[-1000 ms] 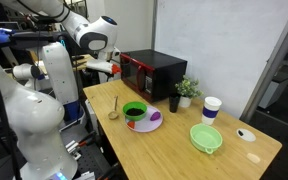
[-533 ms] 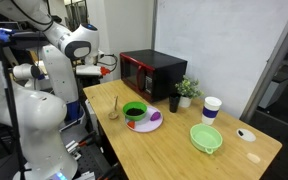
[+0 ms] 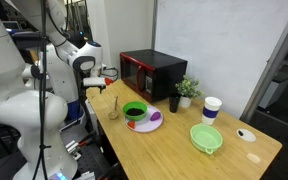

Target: Use the ladle to scoop some of the contents in the light green bowl into the green pot on the right

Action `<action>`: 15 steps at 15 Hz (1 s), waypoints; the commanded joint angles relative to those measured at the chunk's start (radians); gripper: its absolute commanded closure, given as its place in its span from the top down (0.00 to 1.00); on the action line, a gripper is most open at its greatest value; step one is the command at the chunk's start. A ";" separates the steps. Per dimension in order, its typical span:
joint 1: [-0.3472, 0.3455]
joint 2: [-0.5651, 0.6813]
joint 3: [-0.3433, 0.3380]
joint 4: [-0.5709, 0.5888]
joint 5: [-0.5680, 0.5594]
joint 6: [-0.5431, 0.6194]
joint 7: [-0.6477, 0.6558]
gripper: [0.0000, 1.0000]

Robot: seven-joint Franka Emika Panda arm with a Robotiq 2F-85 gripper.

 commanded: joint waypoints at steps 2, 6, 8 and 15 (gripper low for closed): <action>-0.136 0.224 0.053 0.138 -0.085 0.091 -0.004 1.00; -0.257 0.331 0.093 0.212 -0.249 0.137 0.069 1.00; -0.299 0.352 0.100 0.229 -0.340 0.125 0.118 1.00; -0.357 0.343 0.122 0.222 -0.528 0.107 0.269 1.00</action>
